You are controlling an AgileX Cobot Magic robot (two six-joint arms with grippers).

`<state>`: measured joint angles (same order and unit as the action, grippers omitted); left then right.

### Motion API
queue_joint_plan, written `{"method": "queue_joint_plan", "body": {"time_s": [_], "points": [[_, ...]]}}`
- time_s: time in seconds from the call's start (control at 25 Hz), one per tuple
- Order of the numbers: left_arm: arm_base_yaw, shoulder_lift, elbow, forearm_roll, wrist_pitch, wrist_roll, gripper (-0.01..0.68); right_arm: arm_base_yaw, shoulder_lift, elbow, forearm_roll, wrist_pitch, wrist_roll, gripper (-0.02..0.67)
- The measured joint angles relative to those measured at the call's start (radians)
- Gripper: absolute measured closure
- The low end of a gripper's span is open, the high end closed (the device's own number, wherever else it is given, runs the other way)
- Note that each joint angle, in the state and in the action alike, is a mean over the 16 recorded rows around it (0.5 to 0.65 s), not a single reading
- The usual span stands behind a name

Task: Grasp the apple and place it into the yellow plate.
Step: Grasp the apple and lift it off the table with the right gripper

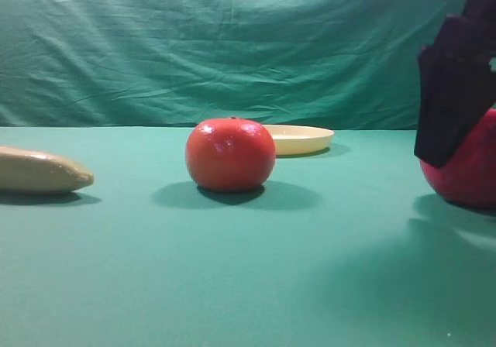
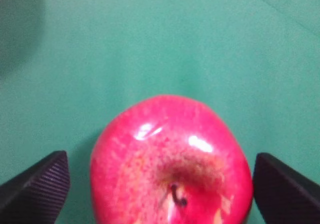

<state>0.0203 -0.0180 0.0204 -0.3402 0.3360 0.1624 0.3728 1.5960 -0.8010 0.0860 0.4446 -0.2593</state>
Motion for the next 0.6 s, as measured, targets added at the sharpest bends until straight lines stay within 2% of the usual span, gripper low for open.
{"method": "queue_joint_plan", "body": {"time_s": [0.28,0.6], "points": [[0.000,0.000,0.000,0.000,0.000,0.000,0.516,0.000,0.016,-0.133,0.000,0.002,0.000,0.124],[0.000,0.000,0.000,0.000,0.000,0.000,0.516,0.000,0.132,-0.438,0.000,0.025,-0.001,0.124]]}}
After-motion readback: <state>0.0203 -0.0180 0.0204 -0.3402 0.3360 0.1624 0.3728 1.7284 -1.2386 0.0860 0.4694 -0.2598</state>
